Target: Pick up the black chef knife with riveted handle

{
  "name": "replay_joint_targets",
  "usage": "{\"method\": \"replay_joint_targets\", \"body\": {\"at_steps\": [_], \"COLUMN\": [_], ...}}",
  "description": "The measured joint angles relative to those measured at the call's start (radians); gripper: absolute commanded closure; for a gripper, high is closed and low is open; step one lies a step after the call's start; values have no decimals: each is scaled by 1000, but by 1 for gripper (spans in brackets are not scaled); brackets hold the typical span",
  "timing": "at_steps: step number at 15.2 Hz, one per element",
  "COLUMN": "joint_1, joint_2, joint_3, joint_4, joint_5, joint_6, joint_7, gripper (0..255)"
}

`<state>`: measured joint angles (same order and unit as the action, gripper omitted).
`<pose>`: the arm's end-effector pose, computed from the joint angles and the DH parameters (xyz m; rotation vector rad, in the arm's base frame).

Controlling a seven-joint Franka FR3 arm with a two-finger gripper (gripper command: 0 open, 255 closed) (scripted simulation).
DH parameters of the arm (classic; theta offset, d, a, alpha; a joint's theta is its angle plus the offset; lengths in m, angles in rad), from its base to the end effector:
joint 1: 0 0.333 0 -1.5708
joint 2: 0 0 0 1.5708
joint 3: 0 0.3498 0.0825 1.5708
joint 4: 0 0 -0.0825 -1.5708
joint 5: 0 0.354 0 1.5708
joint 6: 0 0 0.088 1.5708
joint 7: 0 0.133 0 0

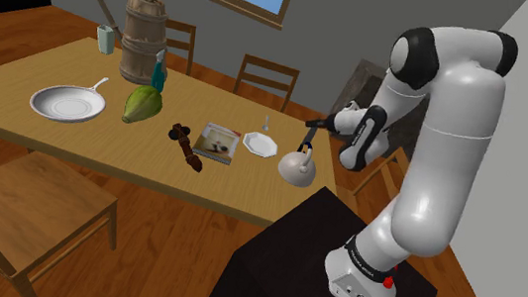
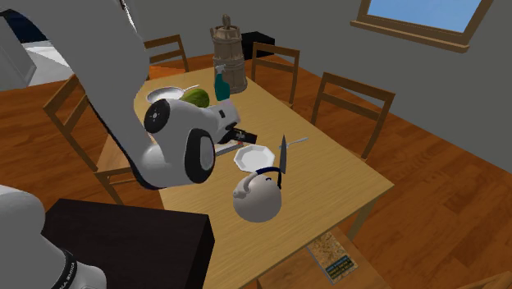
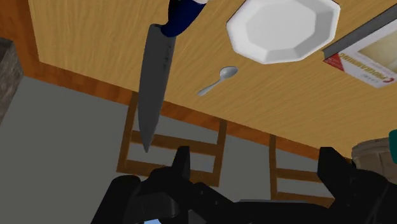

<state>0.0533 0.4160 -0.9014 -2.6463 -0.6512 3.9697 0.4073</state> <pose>0.3827 -0.2701 0.2962 2.6056 -0.4608 1.1867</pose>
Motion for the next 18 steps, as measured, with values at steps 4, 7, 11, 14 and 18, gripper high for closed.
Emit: {"method": "replay_joint_targets", "body": {"at_steps": [4, 7, 11, 14, 18], "joint_1": [-140, -223, -338, -369, -383], "joint_2": [218, 358, 511, 563, 623], "joint_3": [103, 170, 234, 256, 280], "joint_4": [151, 274, 449, 506, 542], "joint_5": [81, 169, 256, 289, 325], "joint_6": [163, 243, 309, 325, 345], "joint_7": [79, 117, 161, 168, 161], "gripper": [0, 0, 0, 0, 0]}}
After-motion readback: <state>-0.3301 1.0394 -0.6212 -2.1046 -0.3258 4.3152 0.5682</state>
